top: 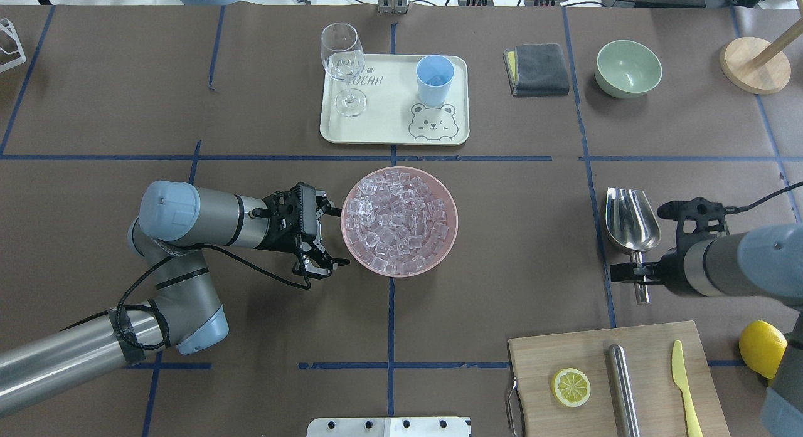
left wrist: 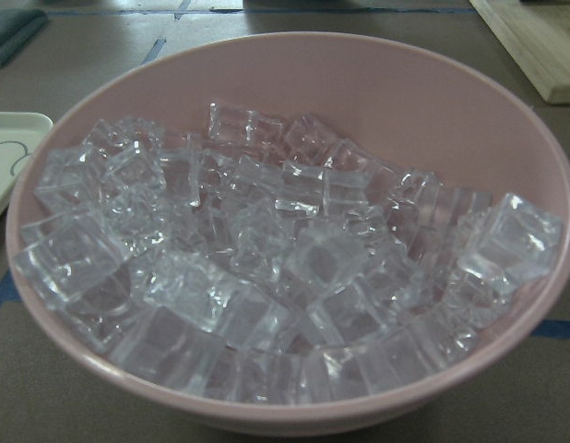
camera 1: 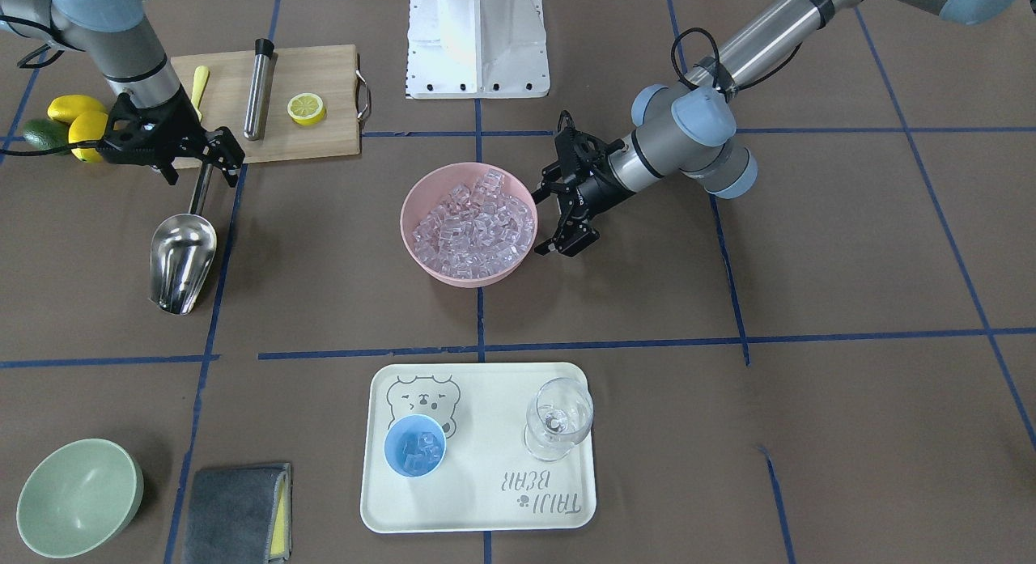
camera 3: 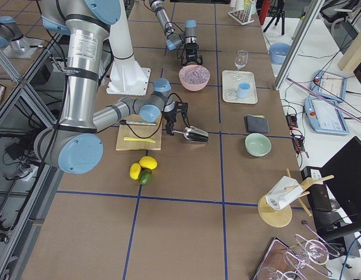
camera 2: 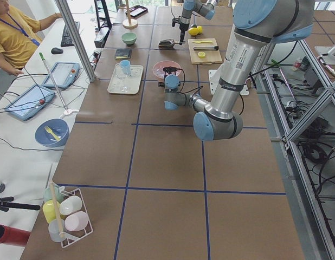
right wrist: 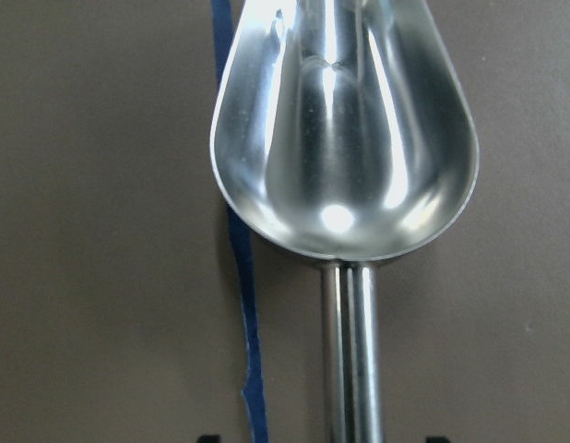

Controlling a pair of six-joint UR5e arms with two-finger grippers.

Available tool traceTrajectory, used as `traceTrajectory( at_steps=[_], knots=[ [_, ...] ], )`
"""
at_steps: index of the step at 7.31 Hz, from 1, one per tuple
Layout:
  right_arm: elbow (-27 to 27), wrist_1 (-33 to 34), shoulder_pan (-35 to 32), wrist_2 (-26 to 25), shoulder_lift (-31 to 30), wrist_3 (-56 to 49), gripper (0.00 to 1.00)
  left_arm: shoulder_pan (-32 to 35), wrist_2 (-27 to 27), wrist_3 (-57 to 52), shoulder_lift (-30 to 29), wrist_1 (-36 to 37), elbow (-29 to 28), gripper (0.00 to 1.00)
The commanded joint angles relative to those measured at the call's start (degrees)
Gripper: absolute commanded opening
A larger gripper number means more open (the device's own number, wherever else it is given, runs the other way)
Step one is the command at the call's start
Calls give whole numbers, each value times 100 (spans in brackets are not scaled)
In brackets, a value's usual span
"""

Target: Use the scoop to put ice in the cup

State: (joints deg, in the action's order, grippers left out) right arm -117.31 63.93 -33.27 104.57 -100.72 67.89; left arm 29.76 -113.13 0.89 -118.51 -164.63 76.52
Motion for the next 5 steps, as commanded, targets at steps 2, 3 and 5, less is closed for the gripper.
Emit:
traceTrajectory(
  at_steps=[2, 3, 5],
  knots=[
    [41, 941, -2300, 1677, -18, -3236, 100, 39, -42, -18, 170, 1, 196, 100],
    [58, 1433, -2934, 1915, -53, -4361, 100, 56, -51, -18, 292, 27, 318, 100],
    [59, 2445, -4426, 2460, -350, -6891, 100, 379, -504, -19, 390, 106, 390, 100]
  ],
)
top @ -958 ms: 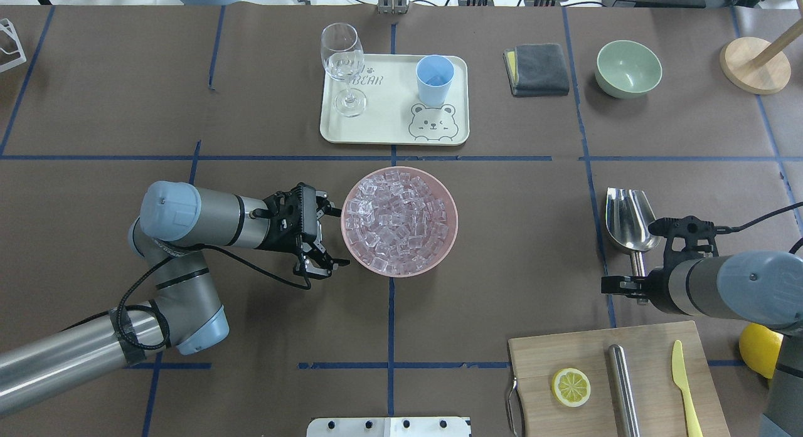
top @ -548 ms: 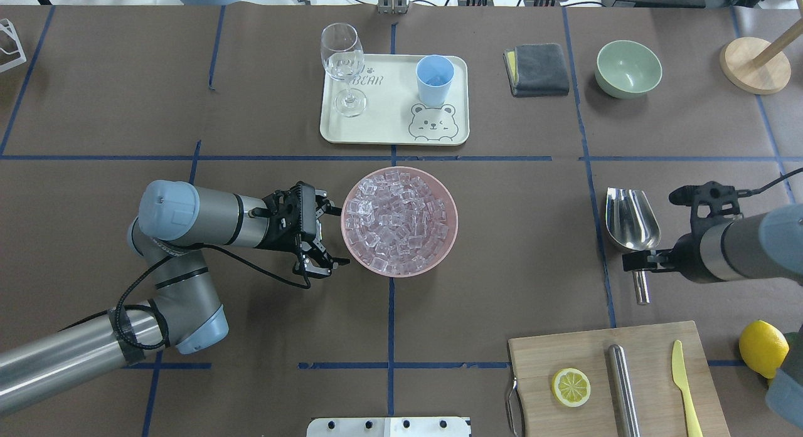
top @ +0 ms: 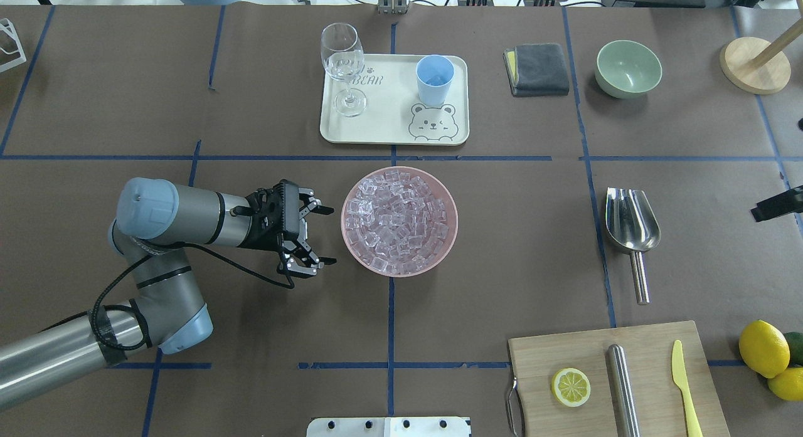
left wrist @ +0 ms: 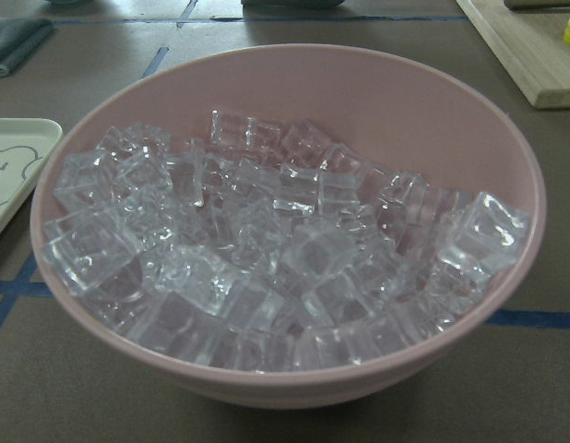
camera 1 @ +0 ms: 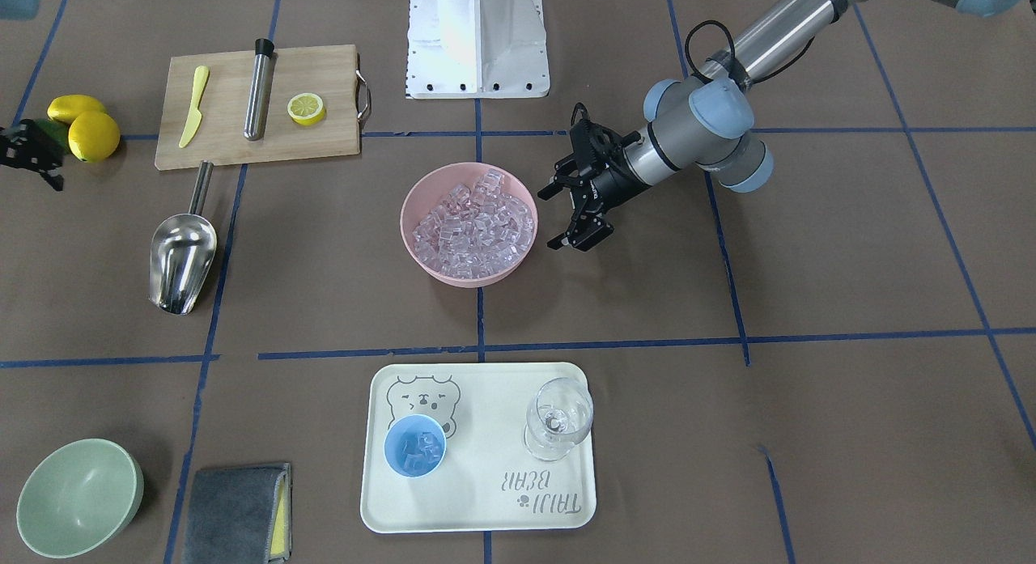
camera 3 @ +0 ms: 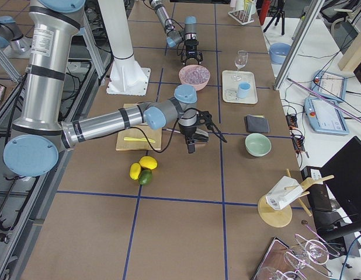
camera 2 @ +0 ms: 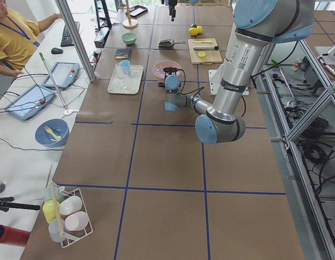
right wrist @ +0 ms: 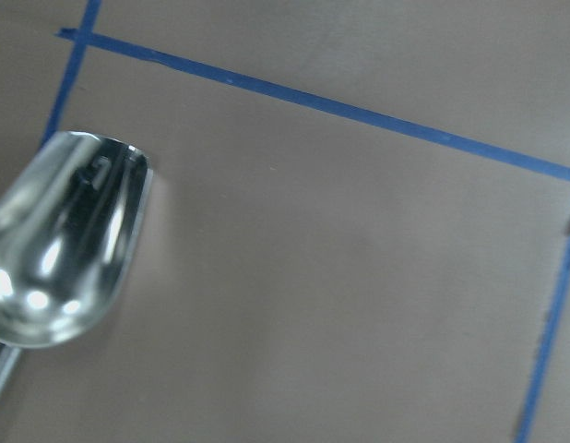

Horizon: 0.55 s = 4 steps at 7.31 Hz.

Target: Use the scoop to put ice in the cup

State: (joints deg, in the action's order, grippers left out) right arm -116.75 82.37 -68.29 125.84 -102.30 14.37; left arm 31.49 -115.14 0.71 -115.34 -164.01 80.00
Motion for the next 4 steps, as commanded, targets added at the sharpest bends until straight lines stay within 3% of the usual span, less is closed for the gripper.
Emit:
traceTrajectory(
  at_steps=[1, 2, 4],
  knots=[
    [4, 979, -1515, 414, -455, -2569, 100, 435, -550, 17, 151, 53, 42, 100],
    [-66, 1252, -1912, 423, -710, -2875, 100, 733, -536, 43, 282, 88, 42, 100],
    [38, 1473, -1978, 694, -791, -2695, 100, 1288, -588, 26, 555, 349, 60, 100]
  ],
)
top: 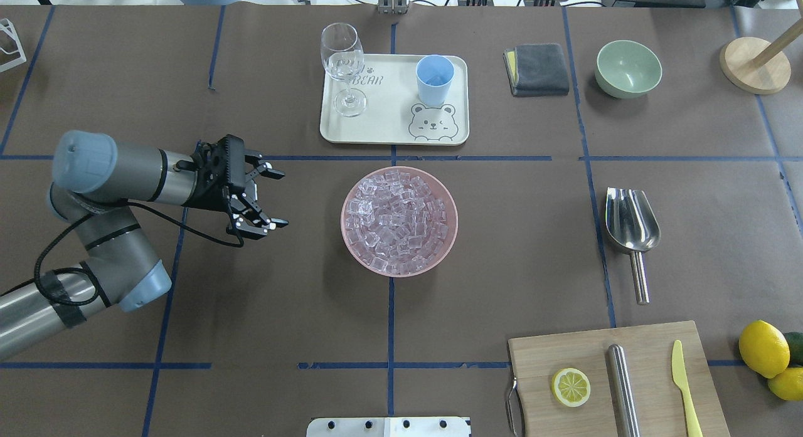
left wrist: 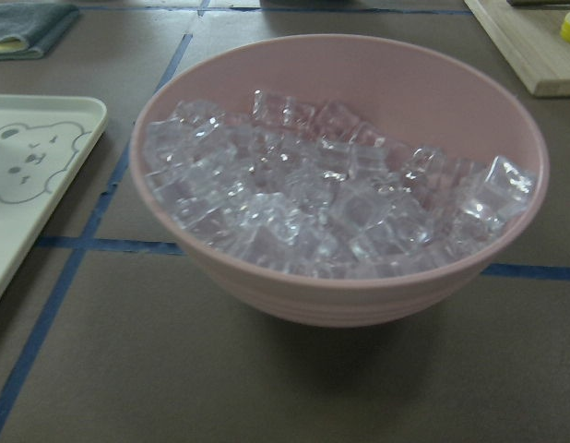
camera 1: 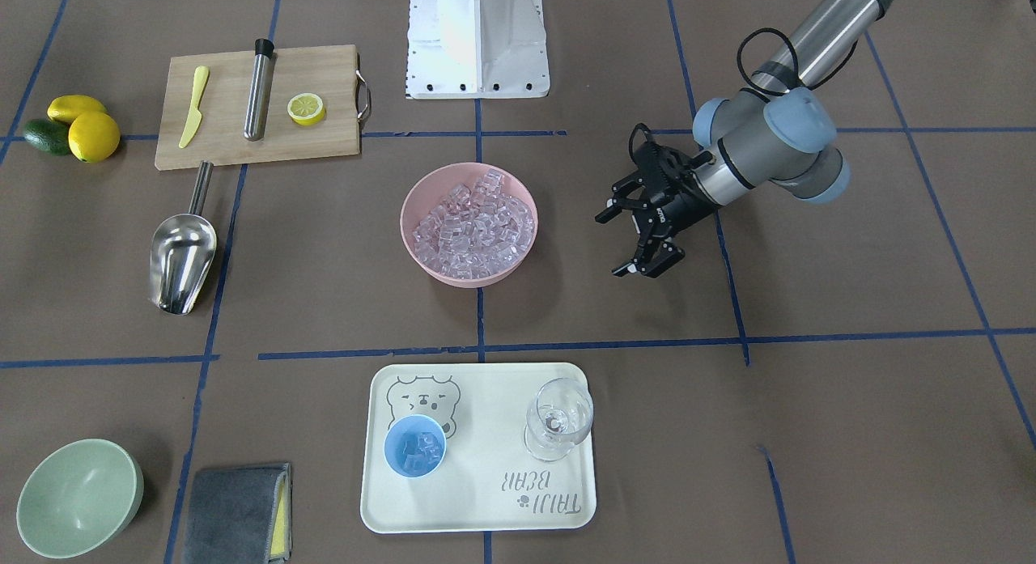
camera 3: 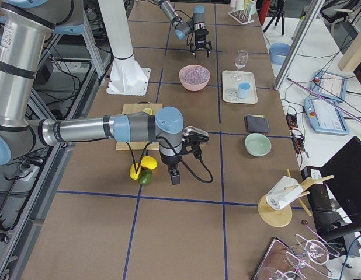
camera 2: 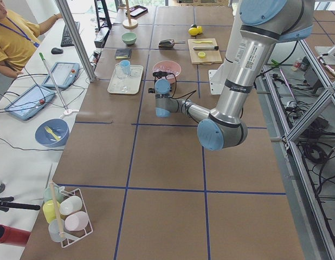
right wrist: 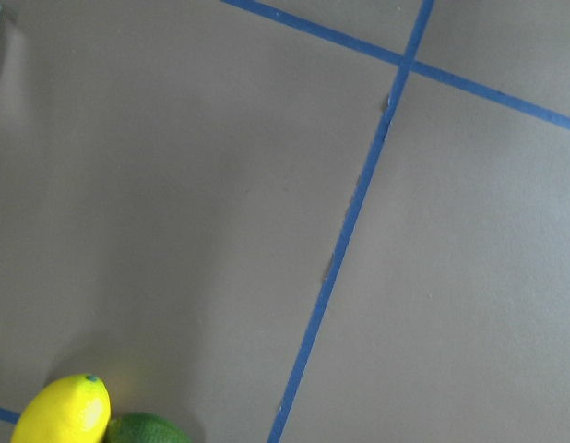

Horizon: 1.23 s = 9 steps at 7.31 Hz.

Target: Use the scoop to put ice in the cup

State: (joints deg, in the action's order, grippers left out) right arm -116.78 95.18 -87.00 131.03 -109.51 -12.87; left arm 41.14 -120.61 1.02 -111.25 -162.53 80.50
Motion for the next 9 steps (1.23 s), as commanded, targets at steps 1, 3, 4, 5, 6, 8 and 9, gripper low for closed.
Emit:
traceTrajectory(
  at_steps=[1, 3, 4, 5, 6, 8, 9],
  knots=[
    [154, 194, -168, 229, -79, 91, 100, 429, -67, -6, 139, 848, 166, 100],
    [243, 176, -265, 221, -53, 92, 100, 1059, -103, -32, 104, 2759, 334, 100],
    [269, 185, -291, 221, -36, 152, 100, 1550, -442, -58, 77, 4032, 735, 100],
    [287, 185, -318, 221, -1, 283, 100, 2112, -794, -58, 120, 5141, 1209, 100],
    [287, 176, -318, 221, 8, 285, 100, 2805, -823, -145, 147, 6084, 1448, 100],
    [322, 202, -554, 230, 8, 320, 100, 3958, -850, -348, 147, 7291, 1258, 100],
    [383, 159, -686, 239, 34, 285, 100, 4346, -850, -357, 347, 7471, 1223, 100]
  ],
)
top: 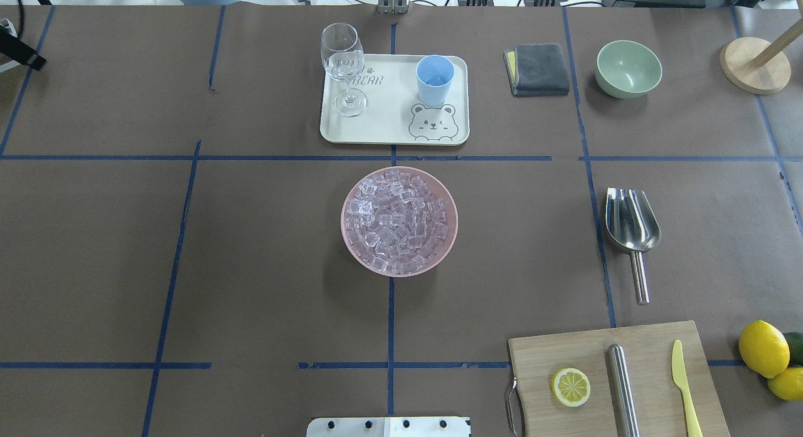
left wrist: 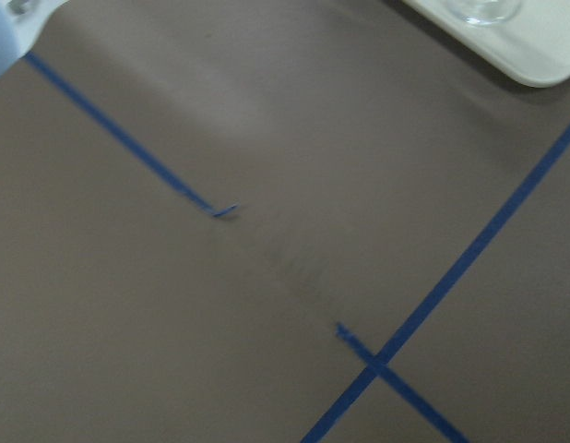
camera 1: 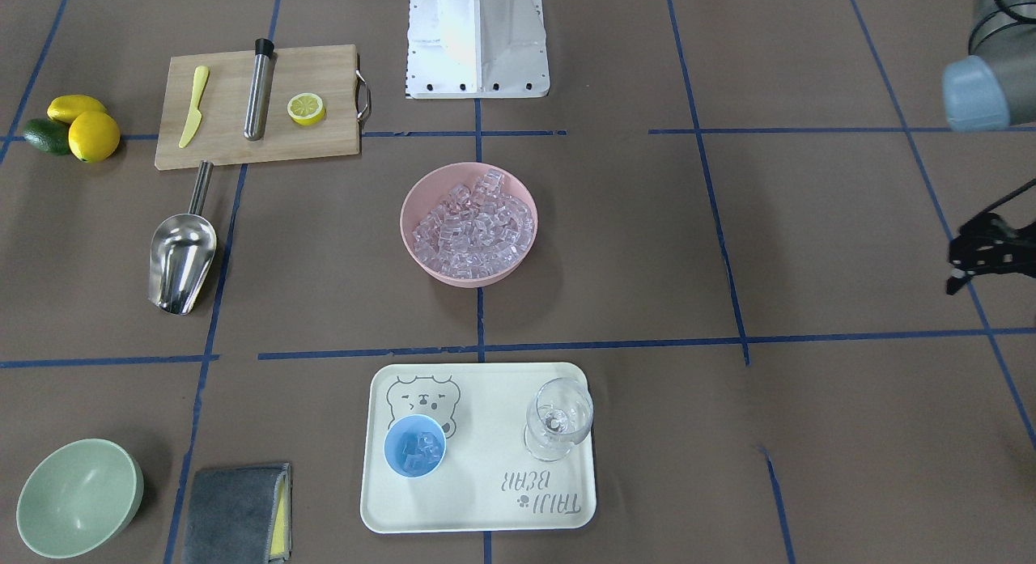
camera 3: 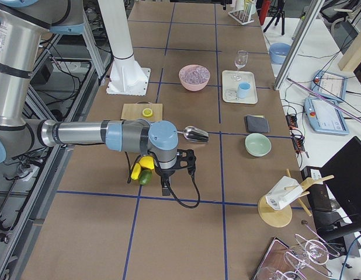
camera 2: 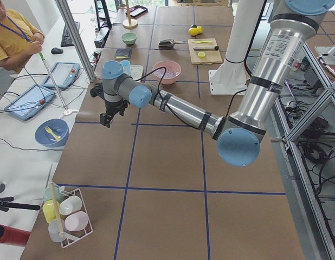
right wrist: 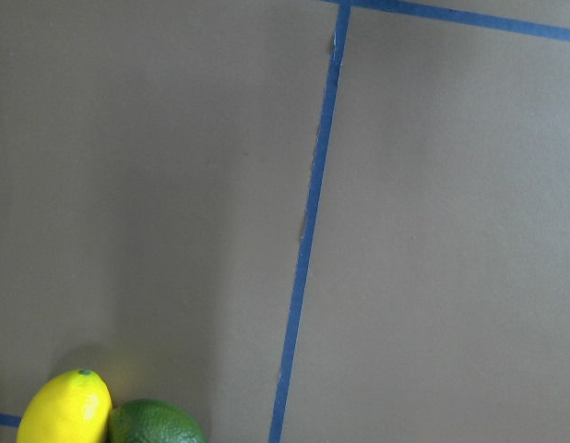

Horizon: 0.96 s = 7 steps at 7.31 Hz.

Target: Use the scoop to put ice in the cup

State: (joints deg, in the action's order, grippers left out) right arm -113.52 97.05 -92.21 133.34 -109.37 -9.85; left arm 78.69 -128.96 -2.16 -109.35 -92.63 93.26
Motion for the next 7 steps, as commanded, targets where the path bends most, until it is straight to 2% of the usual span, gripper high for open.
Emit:
traceTrajectory(
  at_steps=[1, 2, 3, 7],
  knots=[
    [58, -54, -174, 34, 29, -69, 100, 908, -145, -30, 568, 405, -71, 100],
    [50, -55, -174, 35, 38, -70, 100, 1059, -347, -30, 834, 378, -71, 100],
    [58, -55, -174, 8, 30, -61, 100, 1104, -462, -39, 1350, 386, -63, 100],
    [76, -72, -174, -62, 12, -52, 100, 1113, -419, -39, 1847, 298, 8, 100]
  ],
)
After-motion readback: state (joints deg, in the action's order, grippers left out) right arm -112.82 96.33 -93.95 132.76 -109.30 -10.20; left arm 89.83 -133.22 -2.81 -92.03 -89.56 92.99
